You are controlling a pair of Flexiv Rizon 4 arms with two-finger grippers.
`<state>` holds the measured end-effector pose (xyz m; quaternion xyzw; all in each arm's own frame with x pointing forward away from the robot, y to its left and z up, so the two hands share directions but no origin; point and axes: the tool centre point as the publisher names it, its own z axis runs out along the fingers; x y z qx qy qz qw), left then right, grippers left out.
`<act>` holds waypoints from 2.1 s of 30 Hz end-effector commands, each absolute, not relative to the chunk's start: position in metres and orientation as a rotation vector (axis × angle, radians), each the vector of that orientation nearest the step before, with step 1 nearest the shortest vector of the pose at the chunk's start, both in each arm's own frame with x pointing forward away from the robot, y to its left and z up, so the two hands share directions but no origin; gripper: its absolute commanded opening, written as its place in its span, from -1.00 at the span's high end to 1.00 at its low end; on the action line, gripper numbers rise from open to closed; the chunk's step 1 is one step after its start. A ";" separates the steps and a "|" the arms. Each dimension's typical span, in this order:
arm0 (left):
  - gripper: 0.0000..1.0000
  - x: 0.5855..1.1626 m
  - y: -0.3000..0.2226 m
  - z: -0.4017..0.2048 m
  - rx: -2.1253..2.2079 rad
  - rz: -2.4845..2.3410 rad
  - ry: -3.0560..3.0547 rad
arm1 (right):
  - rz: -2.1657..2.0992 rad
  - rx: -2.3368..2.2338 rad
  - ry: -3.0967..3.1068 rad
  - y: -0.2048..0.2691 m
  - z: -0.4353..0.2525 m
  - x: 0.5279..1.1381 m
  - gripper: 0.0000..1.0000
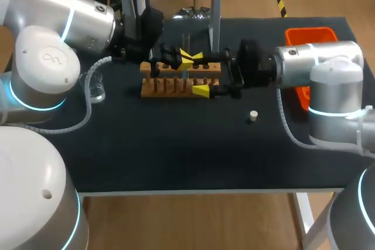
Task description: Invert the test tube, pick up the pipette, mount the tip to pipette, aspirate from beaker and dispense into the tube, eject the tip, return the pipette, and cap with the stopper.
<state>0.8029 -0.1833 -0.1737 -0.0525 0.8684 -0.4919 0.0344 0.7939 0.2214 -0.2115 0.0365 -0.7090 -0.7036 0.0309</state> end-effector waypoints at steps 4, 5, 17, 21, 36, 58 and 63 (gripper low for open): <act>1.00 0.803 -0.183 -0.173 -0.162 -1.510 2.673 | -2.159 0.125 -2.165 0.237 -0.212 0.798 -0.90; 1.00 0.803 -0.183 -0.173 -0.162 -1.510 2.673 | -2.160 0.126 -2.162 0.238 -0.212 0.799 -0.87; 1.00 0.803 -0.183 -0.173 -0.162 -1.510 2.673 | -2.154 0.138 -2.132 0.249 -0.211 0.797 -0.29; 1.00 0.803 -0.183 -0.173 -0.162 -1.510 2.673 | -2.154 0.138 -2.127 0.252 -0.210 0.797 -0.16; 1.00 0.803 -0.183 -0.173 -0.162 -1.510 2.673 | -2.148 0.151 -2.104 0.253 -0.208 0.795 0.73; -1.00 0.803 -0.183 -0.173 -0.162 -1.510 2.673 | -2.136 0.169 -2.107 0.246 -0.209 0.790 1.00; -1.00 0.803 -0.183 -0.173 -0.162 -1.510 2.673 | -2.125 0.199 -2.121 0.220 -0.212 0.785 1.00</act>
